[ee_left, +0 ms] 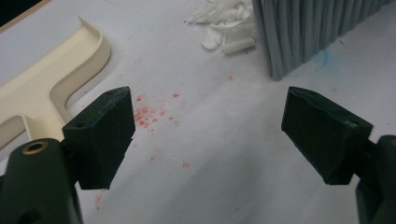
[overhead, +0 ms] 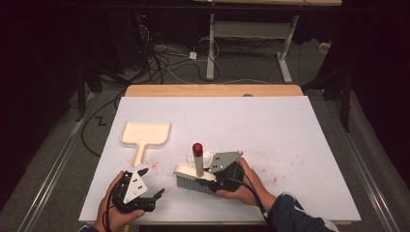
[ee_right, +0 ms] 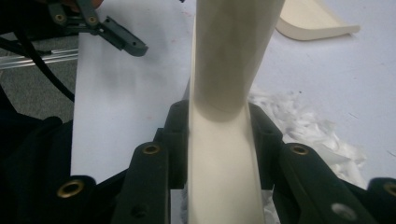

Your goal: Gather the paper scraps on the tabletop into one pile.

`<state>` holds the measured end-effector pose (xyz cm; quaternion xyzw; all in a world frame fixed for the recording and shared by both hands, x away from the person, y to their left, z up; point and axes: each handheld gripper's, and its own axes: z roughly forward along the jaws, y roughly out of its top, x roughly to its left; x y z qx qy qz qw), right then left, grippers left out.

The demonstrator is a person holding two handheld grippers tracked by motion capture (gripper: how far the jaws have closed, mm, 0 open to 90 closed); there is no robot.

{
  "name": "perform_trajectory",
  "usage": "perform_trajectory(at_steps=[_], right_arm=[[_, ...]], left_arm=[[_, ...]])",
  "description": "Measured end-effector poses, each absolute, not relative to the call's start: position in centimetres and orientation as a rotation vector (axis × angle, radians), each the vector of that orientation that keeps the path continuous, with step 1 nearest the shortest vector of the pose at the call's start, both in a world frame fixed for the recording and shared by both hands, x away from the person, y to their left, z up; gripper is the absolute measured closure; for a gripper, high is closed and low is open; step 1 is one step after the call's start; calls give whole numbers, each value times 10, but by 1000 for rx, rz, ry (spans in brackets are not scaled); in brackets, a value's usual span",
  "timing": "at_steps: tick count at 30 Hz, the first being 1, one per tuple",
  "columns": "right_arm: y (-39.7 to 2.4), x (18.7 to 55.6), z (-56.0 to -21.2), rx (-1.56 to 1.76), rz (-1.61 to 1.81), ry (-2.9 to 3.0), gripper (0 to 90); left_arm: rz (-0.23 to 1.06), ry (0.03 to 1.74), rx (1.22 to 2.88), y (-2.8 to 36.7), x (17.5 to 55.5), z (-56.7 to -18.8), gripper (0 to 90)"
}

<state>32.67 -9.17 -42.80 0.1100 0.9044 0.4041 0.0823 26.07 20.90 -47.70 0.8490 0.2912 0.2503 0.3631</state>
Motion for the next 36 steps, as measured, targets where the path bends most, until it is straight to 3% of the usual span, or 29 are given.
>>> perform_trajectory(at_steps=[23,36], right_arm=[[-145,331,-376,530,1281,2454,678],[-172,362,-402,781,1000,2303,678]], left_arm=[[635,720,2216,203,261,-478,165],[634,717,2216,203,261,-478,165]])
